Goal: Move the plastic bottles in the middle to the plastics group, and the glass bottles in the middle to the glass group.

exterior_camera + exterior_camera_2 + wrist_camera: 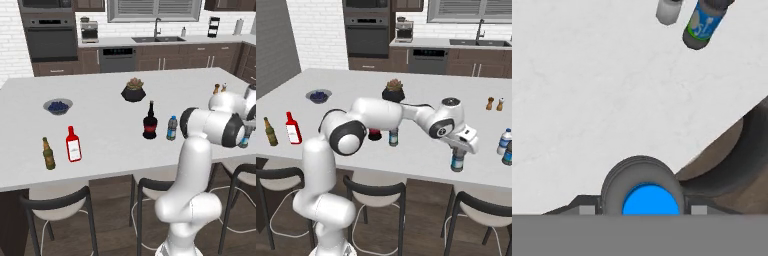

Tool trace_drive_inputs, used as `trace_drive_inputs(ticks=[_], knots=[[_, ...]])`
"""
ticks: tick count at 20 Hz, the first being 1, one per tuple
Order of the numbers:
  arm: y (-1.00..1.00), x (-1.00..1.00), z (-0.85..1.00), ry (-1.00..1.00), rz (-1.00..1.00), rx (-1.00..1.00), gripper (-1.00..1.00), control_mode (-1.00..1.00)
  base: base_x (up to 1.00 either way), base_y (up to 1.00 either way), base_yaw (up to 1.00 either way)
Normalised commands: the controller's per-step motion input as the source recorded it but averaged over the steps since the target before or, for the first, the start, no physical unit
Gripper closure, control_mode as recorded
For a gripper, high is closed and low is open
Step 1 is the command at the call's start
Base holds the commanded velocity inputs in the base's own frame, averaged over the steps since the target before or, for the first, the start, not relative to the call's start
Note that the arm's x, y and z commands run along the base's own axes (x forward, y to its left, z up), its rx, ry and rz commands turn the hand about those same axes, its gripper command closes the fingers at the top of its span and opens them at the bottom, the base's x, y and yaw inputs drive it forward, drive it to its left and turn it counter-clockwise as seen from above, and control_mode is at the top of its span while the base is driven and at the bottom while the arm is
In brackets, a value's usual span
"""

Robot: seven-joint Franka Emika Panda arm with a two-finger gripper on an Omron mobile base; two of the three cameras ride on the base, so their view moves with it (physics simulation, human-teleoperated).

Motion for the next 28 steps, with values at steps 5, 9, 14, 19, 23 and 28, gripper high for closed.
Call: trace_drive_inputs(ticks=[5,9,14,19,23,28], knots=[[-0.64,0.29,0.0,-0.36,-0.22,0.0,1.0,-1.0,0.0,0.0,0.0],[-0.56,0.4,0.0,-0.17,-0.24,0.0,1.0,-1.0,0.0,0.0,0.0],[-0.39,0.44,0.0,0.0,-0.27,-0.01,1.0,-1.0,0.0,0.0,0.0],[-0.23,0.53,-0.01,0.01,-0.15,-0.01,1.0,-1.0,0.0,0.0,0.0],[-0.26,0.19,-0.25,0.0,-0.01,0.01,1.0,-1.0,0.0,0.0,0.0],[-0.23,0.03,-0.43,0.03,0.0,0.05,1.0,-1.0,0.0,0.0,0.0]])
